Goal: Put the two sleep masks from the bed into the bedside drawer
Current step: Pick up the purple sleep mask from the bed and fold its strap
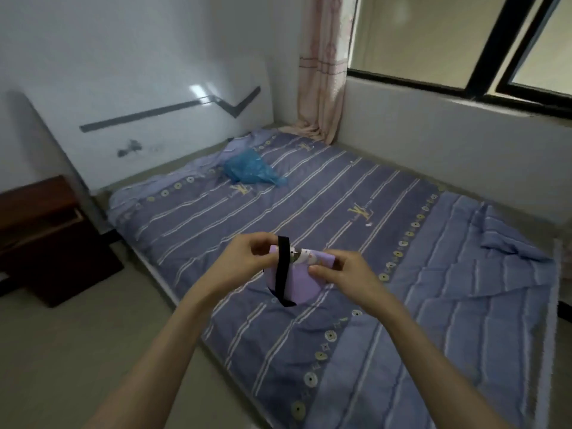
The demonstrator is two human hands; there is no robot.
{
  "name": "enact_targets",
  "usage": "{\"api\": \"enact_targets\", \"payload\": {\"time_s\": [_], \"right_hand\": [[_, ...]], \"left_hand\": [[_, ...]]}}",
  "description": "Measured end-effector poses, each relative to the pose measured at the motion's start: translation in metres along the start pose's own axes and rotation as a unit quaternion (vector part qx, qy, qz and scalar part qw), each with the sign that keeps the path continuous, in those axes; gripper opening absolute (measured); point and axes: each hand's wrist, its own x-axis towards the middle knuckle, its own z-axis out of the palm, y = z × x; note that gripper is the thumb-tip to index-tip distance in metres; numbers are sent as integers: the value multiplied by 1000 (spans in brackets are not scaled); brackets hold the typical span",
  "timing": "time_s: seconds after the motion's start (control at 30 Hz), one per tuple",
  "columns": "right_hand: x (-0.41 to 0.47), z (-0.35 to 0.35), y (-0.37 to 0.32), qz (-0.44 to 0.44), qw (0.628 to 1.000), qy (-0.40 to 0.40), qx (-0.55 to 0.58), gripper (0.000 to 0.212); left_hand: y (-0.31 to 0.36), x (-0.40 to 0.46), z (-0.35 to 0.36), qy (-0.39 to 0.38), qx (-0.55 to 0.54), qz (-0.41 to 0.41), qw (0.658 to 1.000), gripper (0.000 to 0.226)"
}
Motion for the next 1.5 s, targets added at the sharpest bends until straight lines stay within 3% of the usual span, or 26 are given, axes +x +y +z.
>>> {"api": "enact_targets", "payload": {"time_s": [0.1,0.3,0.43,0.53,0.7,0.87,1.0,1.1,1.2,1.33,1.4,1.5], "right_hand": [[18,51,-20,-22,998,-63,-22,13],[55,168,-56,-35,982,-165,81,14],[84,257,-71,25,956,-255,143,42],[103,334,-77,41,943,-306,123,52],[145,434,-91,92,941,-286,158,32],[189,502,-104,136,904,-356,194,50],[237,545,-106,121,933,-326,96,36],[285,575,-106,129,948,-281,77,24],[348,607,-108,126,955,-255,85,18],[441,647,-114,138,954,-247,96,19],[486,665,-117,150,954,-240,99,20],[547,695,-122,166,952,-238,97,18]], "left_hand": [[-12,-35,-44,57,23,-29,998,8],[-40,-94,-135,174,57,-43,982,7],[-78,-121,-195,372,-25,-60,926,7],[-113,-136,-239,447,-116,-105,881,12],[-157,-153,-333,480,-216,-141,839,9],[-194,-149,-402,506,-267,-171,802,13],[-226,-132,-452,506,-292,-203,786,11],[-253,-115,-494,483,-295,-208,798,9],[-283,-92,-545,467,-204,-232,829,16],[-320,-66,-623,433,87,-272,855,36],[-334,-54,-660,376,236,-280,851,45],[-353,-33,-710,348,351,-277,824,52]]}}
